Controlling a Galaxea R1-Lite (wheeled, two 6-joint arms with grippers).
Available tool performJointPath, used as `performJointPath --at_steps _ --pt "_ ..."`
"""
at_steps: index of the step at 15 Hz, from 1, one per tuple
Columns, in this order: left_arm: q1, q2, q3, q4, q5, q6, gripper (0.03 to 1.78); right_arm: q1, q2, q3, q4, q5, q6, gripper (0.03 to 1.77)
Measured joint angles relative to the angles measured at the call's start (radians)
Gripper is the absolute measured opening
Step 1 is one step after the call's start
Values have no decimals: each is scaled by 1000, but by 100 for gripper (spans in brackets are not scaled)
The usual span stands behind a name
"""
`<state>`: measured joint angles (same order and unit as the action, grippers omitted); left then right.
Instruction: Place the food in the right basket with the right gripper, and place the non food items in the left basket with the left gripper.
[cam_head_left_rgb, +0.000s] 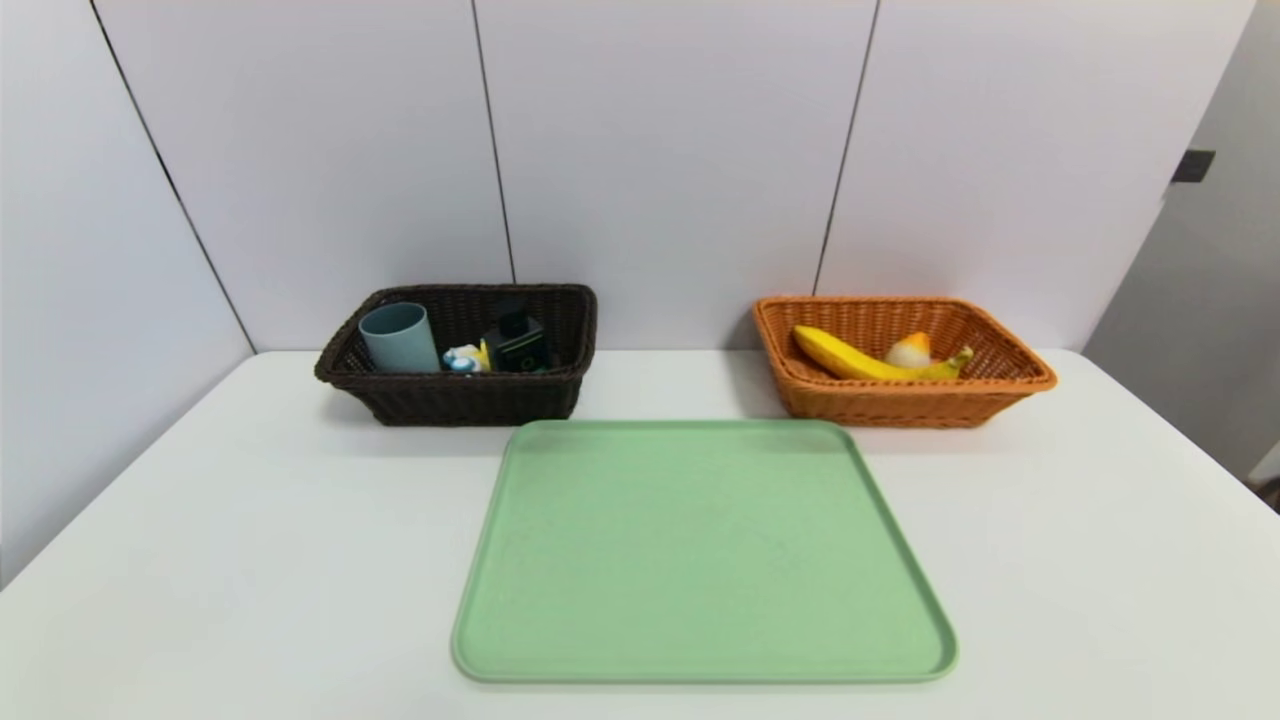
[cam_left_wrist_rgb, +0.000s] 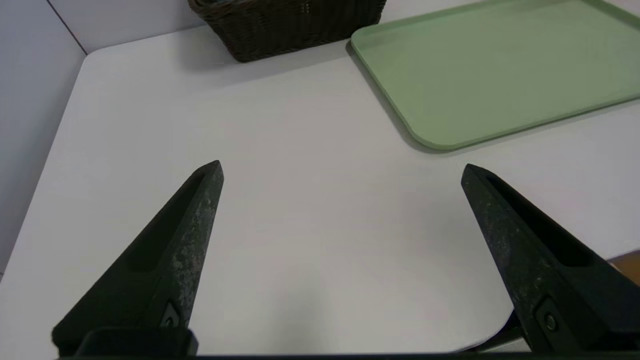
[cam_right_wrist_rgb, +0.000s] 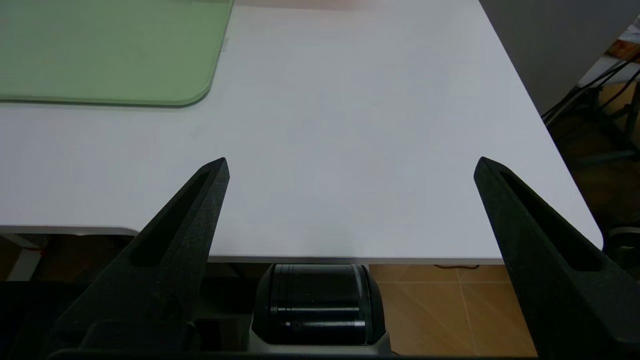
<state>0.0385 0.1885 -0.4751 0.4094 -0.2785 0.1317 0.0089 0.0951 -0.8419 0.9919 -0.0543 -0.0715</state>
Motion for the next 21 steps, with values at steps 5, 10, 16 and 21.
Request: performJointPath --at_steps 5,10,16,21 --pt "-16 -107 271 -244 11 2 169 -2 -73 194 -213 -11 -11 169" --pt "-19 -176 431 -430 137 -67 169 -2 -95 456 -535 -16 -19 169" --pt "-19 -187 447 -398 241 -109 169 -3 -96 802 -1012 47 -112 169" --pt "-19 -187 470 -397 276 -103 169 -2 -96 841 -1011 99 -113 170"
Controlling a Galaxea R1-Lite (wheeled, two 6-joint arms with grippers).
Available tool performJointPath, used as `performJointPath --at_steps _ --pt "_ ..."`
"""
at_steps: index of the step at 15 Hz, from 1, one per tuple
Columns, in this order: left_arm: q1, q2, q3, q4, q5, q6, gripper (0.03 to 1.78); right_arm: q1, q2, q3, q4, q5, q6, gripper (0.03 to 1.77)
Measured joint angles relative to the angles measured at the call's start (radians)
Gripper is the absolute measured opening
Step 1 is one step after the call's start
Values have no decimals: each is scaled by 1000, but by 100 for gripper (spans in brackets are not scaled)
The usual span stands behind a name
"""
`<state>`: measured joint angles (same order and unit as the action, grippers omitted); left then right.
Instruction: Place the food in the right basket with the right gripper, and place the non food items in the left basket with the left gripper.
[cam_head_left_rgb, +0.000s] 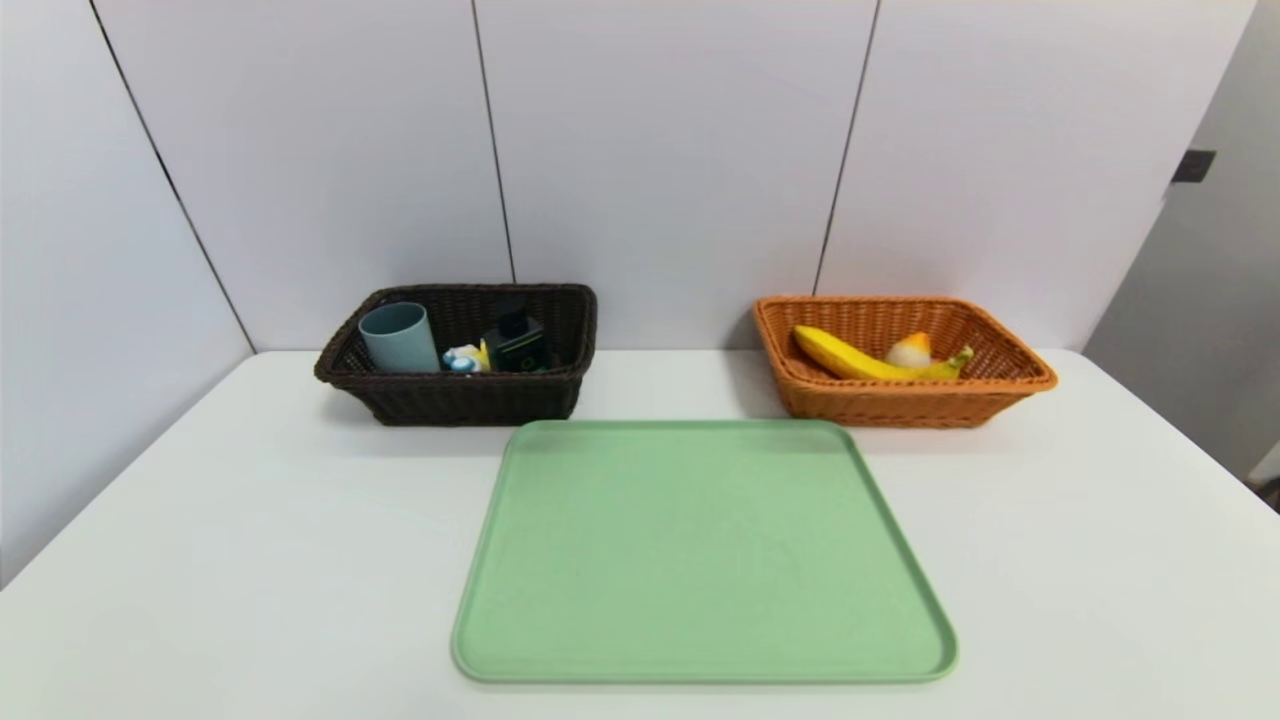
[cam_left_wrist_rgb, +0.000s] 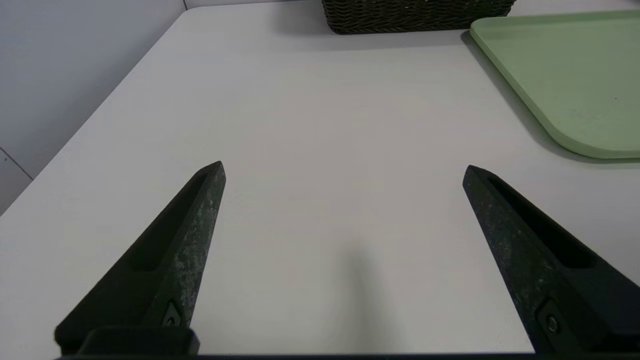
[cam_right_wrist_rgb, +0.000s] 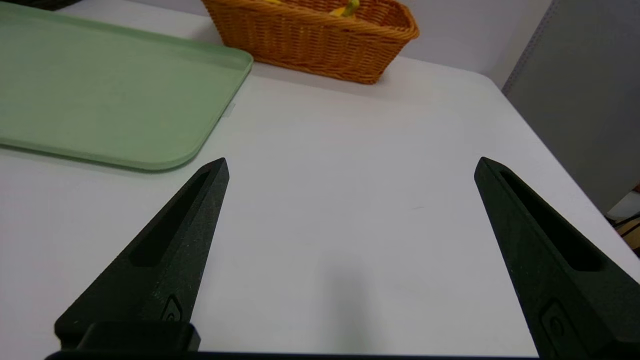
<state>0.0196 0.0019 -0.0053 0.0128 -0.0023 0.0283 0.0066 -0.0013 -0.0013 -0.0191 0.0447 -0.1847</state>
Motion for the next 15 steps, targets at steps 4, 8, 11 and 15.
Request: performJointPath --at_steps 4,8,11,15 --pt "0 0 1 -2 3 -4 169 0 0 -3 20 5 69 170" --pt "0 0 1 -2 4 -9 169 0 0 0 20 -2 78 170" --pt "0 0 2 -2 4 -11 169 0 0 0 19 -2 78 170" --pt "0 0 2 -2 6 -16 169 0 0 1 20 -9 71 170"
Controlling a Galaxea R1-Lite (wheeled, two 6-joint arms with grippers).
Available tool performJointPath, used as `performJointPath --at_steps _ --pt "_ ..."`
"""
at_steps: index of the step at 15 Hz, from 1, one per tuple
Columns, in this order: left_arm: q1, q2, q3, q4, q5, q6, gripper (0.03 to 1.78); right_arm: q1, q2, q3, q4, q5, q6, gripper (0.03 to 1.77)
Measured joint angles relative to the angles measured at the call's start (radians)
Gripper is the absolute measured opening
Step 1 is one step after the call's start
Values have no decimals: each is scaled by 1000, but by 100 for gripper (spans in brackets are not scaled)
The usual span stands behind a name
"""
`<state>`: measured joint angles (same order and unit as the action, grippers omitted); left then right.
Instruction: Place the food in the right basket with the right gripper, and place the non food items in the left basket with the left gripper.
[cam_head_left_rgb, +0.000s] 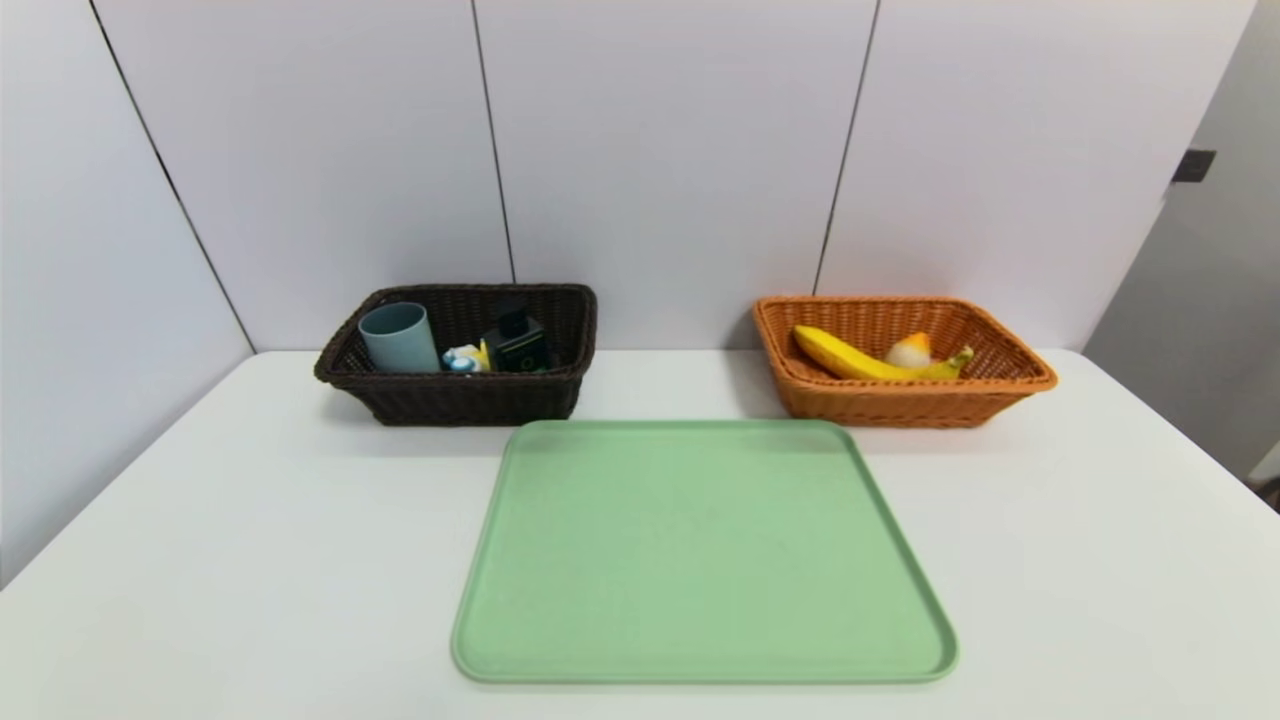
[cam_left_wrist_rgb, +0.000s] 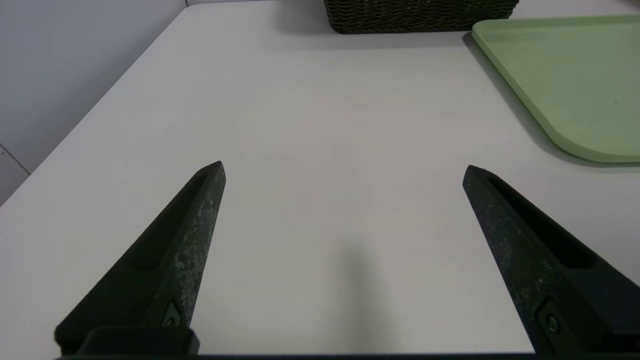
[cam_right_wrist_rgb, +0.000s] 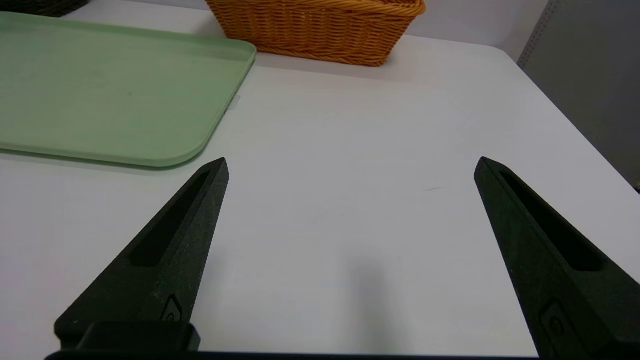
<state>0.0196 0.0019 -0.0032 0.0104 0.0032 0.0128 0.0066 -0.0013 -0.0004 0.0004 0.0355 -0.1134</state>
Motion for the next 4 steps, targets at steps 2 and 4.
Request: performJointPath --at_steps 2,4 --pt "0 0 0 0 0 0 169 0 0 -4 21 8 -1 170" --pt "0 0 0 0 0 0 169 0 0 -6 14 3 17 170"
